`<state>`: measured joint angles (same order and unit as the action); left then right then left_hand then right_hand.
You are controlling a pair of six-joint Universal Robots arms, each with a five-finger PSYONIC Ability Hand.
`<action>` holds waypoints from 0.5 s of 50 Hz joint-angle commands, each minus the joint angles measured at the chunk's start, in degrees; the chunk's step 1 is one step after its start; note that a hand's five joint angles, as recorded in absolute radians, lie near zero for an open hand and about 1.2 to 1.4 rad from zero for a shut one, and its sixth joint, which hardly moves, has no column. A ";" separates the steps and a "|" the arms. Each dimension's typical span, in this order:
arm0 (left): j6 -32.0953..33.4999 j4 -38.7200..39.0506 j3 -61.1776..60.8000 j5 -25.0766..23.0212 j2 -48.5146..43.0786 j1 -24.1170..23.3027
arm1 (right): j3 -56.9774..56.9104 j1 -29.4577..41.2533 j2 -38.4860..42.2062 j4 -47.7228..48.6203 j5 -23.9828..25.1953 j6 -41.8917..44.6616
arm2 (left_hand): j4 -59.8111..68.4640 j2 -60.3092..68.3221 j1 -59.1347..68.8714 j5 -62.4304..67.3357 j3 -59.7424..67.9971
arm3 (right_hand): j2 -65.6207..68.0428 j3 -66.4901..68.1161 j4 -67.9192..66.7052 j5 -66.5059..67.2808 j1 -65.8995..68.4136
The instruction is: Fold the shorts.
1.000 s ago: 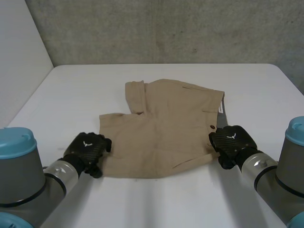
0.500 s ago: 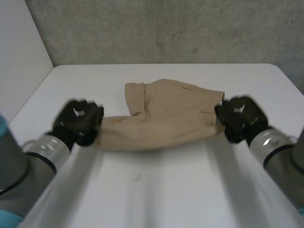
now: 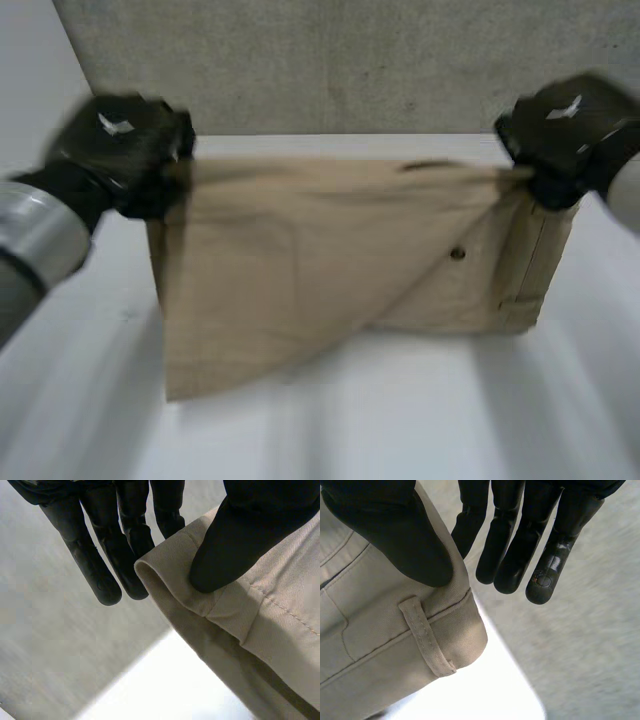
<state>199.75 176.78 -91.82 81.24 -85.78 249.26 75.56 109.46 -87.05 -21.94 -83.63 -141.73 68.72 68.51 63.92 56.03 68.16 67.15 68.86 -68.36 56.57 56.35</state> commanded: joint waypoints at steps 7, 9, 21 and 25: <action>2.48 -0.12 20.78 0.41 -32.68 -0.79 | -12.27 0.84 23.93 3.13 -0.13 1.63 | 11.28 11.49 16.08 13.97 11.84 | 12.85 11.14 -11.64 13.43 23.65; 5.37 0.49 26.74 0.06 -34.80 -0.88 | -17.10 1.72 26.04 6.81 -1.45 1.63 | 11.28 11.49 16.08 13.97 11.84 | 12.85 11.14 -11.64 13.43 23.65; 1.45 31.85 36.20 6.21 -24.71 -2.11 | -24.25 4.27 18.15 46.19 -8.04 0.05 | 11.28 11.49 16.08 13.97 11.84 | 12.85 11.14 -11.64 13.43 23.65; -3.48 34.42 31.01 6.74 -21.19 -1.67 | -20.20 4.71 14.72 45.68 -7.69 -0.13 | 11.28 11.49 16.08 13.97 11.84 | 12.85 11.14 -11.64 13.43 23.65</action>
<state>204.32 201.99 -53.48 85.66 -113.87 247.30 49.54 113.79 -65.39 17.03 -91.21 -141.19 68.74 68.56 63.92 56.03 68.25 67.15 68.86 -68.36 56.57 56.35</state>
